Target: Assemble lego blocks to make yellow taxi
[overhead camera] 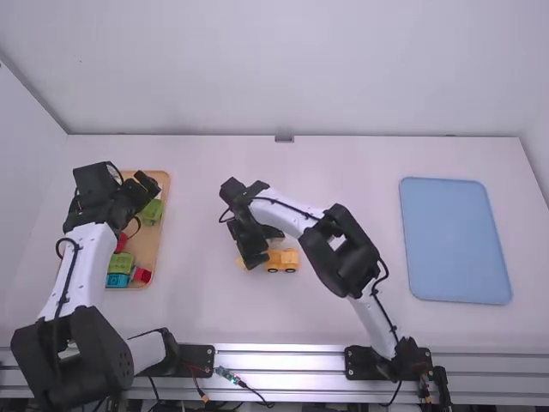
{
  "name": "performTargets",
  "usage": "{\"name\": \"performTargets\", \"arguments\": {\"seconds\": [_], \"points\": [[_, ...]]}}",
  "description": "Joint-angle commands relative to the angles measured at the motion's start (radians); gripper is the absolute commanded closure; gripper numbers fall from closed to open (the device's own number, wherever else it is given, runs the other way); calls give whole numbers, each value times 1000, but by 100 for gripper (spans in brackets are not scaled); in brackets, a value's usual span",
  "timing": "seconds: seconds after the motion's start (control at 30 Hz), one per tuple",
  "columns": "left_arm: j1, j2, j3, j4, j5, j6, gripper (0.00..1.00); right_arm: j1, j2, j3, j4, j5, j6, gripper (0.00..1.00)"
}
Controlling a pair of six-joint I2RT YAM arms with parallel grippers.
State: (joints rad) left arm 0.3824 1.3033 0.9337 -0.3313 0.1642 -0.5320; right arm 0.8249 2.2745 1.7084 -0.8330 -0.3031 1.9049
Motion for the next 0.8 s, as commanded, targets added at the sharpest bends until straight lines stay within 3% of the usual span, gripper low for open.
{"name": "performTargets", "arguments": {"seconds": [0.0, 0.27, 0.4, 0.5, 0.77], "points": [[4, -15, -7, -5, 12, -3, 1, 8, 9, -12, 13, 20, -2, 1], [4, -15, -7, -8, 12, -3, 1, 4, 9, -21, 10, 38, -84, 0], [4, -15, -7, -8, 12, -3, 1, 1, 9, -21, 51, 46, -252, 25], [4, -15, -7, -8, 12, -3, 1, 1, 9, -21, 51, 84, -284, 31], [4, -15, -7, -8, 12, -3, 1, 2, 9, -21, -6, 156, -317, 27]]}}
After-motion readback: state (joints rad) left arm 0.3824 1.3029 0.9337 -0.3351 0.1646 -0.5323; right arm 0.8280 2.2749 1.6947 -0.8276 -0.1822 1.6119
